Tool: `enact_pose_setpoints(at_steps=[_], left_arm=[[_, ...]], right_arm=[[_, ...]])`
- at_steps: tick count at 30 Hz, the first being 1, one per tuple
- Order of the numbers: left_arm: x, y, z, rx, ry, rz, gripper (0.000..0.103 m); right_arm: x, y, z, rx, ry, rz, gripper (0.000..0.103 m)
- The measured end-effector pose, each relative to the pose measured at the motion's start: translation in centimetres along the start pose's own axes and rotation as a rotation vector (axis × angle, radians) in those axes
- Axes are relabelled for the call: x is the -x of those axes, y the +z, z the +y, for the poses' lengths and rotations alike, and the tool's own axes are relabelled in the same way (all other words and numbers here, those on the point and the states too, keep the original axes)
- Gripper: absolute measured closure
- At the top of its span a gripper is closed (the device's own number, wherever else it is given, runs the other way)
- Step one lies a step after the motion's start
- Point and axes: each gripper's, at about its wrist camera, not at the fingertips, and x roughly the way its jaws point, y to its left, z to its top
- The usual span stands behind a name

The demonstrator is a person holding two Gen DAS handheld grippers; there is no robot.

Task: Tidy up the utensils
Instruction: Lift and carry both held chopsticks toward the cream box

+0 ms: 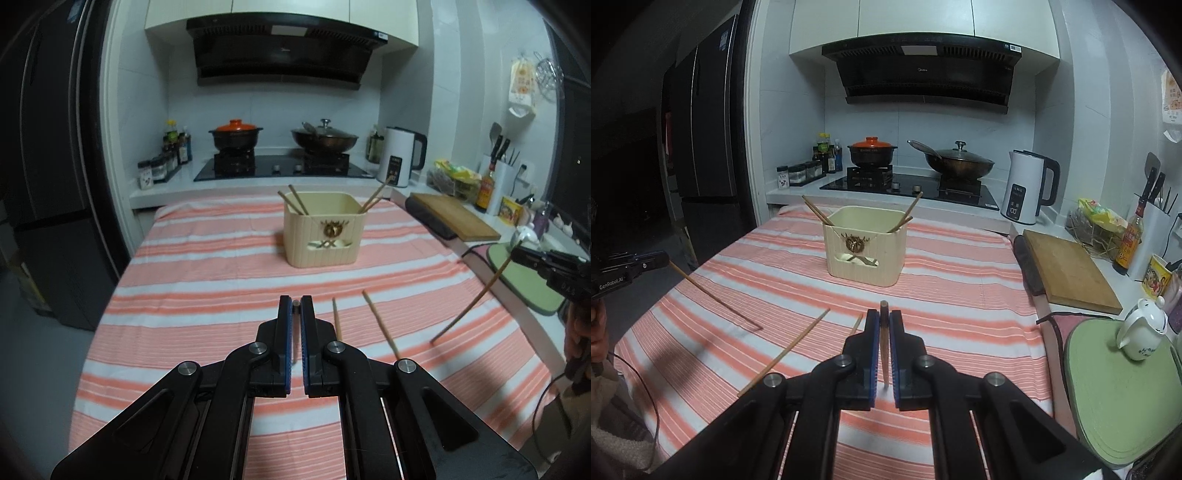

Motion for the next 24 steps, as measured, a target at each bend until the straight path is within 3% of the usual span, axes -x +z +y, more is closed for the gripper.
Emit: enact_pose_setpoints(at_steps=[24], left_arm=[[1.7, 2.7, -2.0, 0.009, -0.102, -0.021, 0.101]], right_arm=[[3.0, 2.7, 1.8, -0.028, 0.132, -0.07, 0.097]])
